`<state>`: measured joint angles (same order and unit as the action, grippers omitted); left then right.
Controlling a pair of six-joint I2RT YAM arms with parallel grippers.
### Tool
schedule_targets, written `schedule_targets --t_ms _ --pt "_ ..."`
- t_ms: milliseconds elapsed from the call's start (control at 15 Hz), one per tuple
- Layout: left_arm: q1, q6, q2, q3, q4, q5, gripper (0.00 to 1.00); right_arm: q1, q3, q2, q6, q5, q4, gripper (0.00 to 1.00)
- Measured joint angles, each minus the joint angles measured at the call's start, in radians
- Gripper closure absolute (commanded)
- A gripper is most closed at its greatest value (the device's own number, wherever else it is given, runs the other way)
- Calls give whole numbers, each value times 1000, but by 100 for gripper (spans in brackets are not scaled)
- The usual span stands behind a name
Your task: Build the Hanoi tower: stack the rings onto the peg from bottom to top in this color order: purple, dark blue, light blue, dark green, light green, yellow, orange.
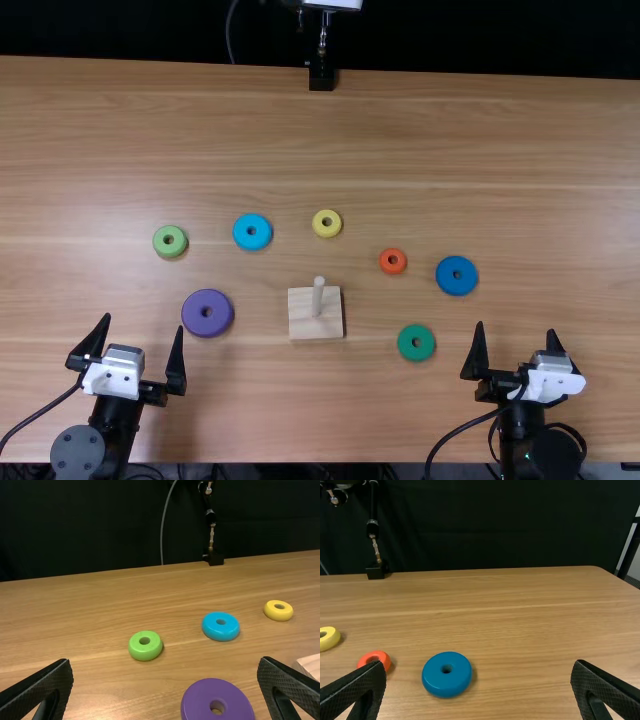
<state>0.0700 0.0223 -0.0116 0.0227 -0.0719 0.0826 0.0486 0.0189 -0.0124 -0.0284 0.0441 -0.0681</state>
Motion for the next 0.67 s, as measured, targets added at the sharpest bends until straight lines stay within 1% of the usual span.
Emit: schedule_targets --t_ms 67,200,400,533,600,667 --pt "-4 -1 0 0 0 3 0 0 0 0 0 0 0 0" --pt "-35 -1 0 0 7 3 0 0 0 0 0 0 0 0" --pt "-39 0 -16 15 31 7 0 0 0 0 0 0 0 0" --pt "-41 0 -178 179 8 8 0 0 0 0 0 0 0 0" --pt "-52 0 -288 302 -28 10 0 0 0 0 0 0 0 0" --pt "-52 -1 -393 413 -106 11 0 0 0 0 0 0 0 0"
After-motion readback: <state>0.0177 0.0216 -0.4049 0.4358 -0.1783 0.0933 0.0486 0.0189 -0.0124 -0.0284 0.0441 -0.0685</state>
